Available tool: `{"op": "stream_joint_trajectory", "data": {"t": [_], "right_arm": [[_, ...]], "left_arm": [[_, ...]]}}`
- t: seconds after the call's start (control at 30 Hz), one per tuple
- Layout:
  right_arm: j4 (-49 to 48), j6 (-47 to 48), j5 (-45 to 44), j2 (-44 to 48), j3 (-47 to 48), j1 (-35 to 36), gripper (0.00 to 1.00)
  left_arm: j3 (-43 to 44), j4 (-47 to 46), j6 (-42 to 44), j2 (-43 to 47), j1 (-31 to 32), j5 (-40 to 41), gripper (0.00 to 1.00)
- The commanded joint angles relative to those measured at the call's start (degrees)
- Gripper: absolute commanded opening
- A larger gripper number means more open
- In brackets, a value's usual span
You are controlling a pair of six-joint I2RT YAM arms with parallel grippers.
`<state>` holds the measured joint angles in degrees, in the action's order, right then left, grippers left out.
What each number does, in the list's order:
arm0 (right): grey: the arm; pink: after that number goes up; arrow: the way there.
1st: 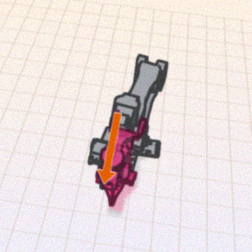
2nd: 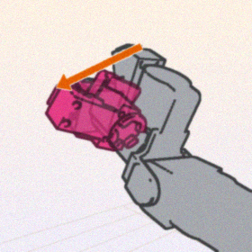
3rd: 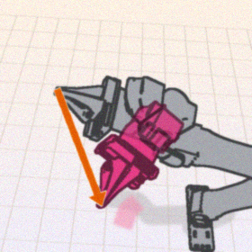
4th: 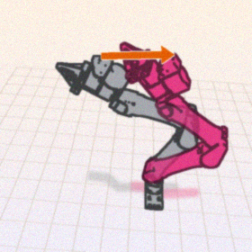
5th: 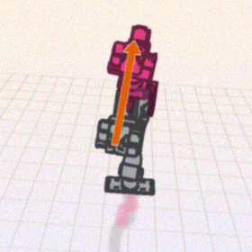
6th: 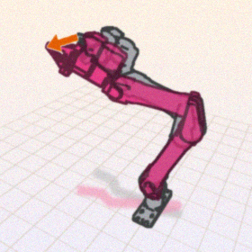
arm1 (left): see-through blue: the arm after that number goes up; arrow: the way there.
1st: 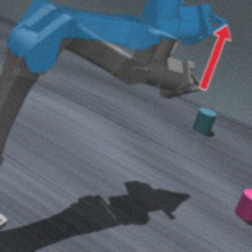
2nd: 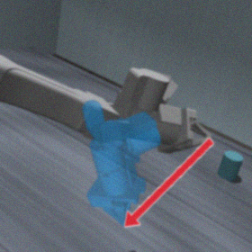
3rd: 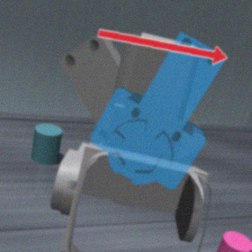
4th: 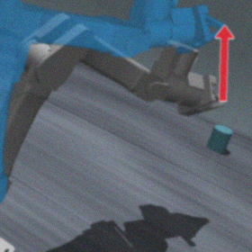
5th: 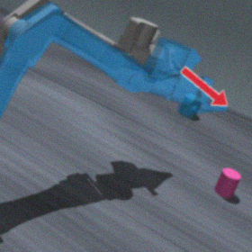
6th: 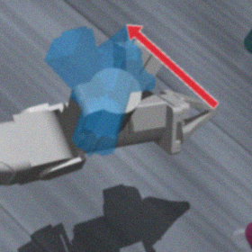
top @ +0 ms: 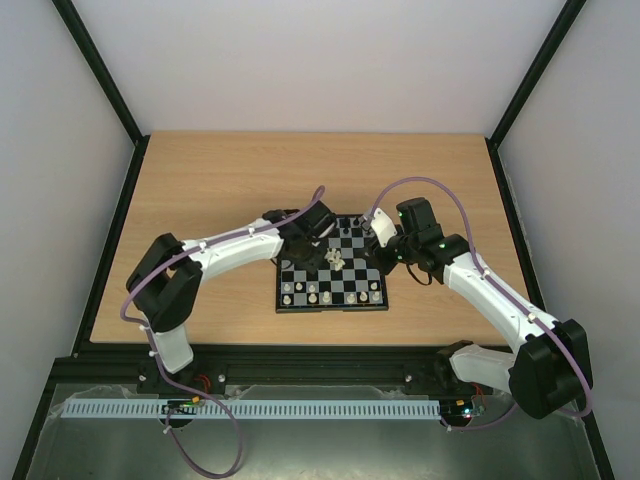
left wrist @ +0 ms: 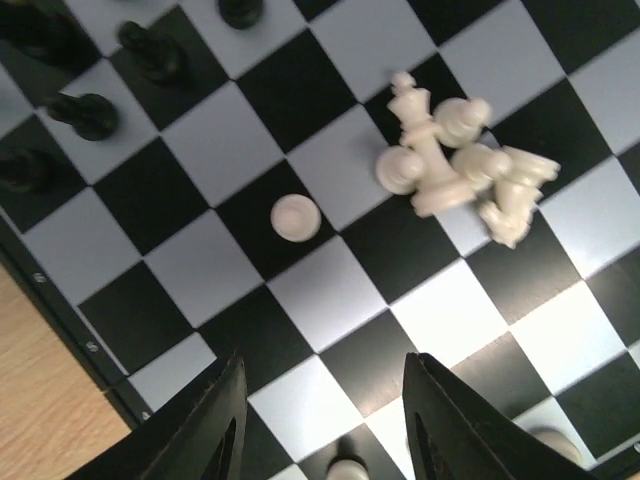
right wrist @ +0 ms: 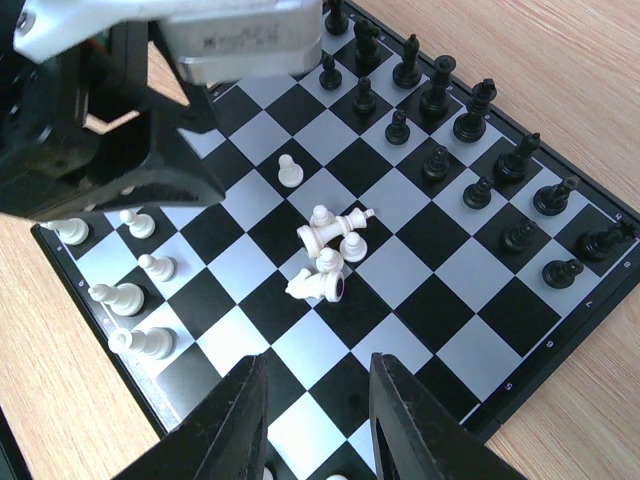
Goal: Set up the chess pieces on the board
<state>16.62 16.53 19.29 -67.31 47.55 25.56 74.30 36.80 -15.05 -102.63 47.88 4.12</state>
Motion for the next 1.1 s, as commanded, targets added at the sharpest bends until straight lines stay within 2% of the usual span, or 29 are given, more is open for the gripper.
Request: {"op": "stream_joint_trajectory", "data": {"t": [0.0, 0.27, 0.57, 1.07], "right_arm": [[2.2, 0.8, 1.0, -0.4, -0.6, -0.1, 0.30], [2.4, 0.9, 1.0, -0.6, -0.6, -0.1, 0.30], [2.4, 1.1, 1.0, -0.9, -0.6, -0.2, 0.30], [2.5, 1.2, 1.0, -0.7, -0.5, -0.1, 0.31]], "left_arm": [[1.7, -1.4, -1.4, -0.6, -1.2, 1.5, 0.44], [2.3, -5.5, -0.7, -3.4, -4.3, -1.9, 0.36], [5.2, -6.0, -1.0, -8.1, -5.2, -2.0, 0.39], [5.9, -6.8, -2.0, -10.9, -5.1, -1.3, 0.13]]}}
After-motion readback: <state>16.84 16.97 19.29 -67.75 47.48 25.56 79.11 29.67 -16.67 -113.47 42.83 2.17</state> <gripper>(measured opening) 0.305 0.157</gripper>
